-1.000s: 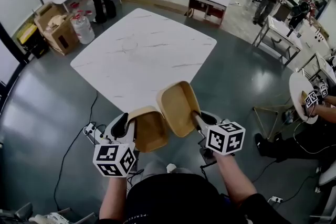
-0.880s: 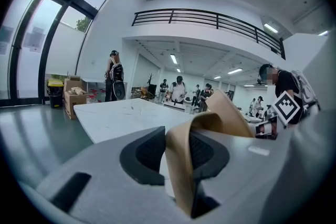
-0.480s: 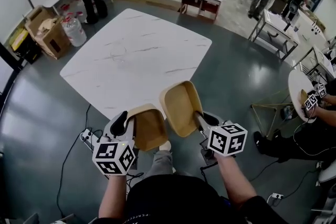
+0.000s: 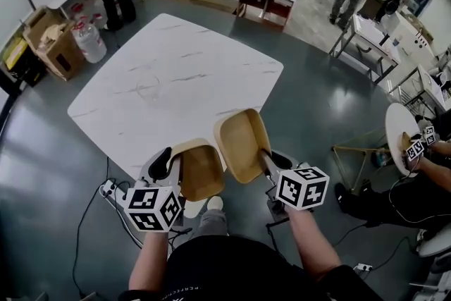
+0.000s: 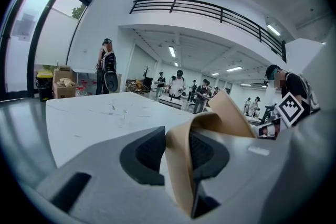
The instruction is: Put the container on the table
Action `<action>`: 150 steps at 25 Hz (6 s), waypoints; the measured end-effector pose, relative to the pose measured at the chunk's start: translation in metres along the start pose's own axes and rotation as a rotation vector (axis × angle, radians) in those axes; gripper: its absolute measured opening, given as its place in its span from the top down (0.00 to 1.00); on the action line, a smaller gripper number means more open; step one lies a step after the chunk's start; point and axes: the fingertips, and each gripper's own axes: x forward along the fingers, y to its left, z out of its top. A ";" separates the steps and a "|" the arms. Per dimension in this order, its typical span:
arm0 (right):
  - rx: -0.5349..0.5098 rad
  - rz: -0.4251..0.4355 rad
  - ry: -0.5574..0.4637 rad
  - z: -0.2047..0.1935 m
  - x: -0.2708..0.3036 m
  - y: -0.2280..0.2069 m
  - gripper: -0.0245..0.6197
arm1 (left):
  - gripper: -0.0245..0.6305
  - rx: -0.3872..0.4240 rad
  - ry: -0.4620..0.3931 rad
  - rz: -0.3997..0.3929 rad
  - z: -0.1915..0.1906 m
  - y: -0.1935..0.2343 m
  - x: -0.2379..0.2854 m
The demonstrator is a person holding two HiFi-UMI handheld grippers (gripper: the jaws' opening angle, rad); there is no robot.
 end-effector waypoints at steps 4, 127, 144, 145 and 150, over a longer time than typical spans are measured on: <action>0.000 -0.003 0.022 0.005 0.019 -0.009 0.94 | 0.84 -0.016 0.008 0.004 -0.001 0.008 0.020; -0.338 0.092 0.133 0.074 0.131 -0.033 0.96 | 0.97 -0.038 0.017 0.283 -0.003 0.044 0.058; -0.370 0.145 0.122 0.032 0.084 0.031 0.96 | 0.97 0.004 0.044 0.166 -0.019 0.016 0.025; -0.371 0.147 0.120 0.031 0.083 0.034 0.96 | 0.97 0.006 0.046 0.161 -0.019 0.016 0.024; -0.376 0.156 0.131 0.023 0.078 0.043 0.96 | 0.97 0.010 0.066 0.139 -0.027 0.014 0.019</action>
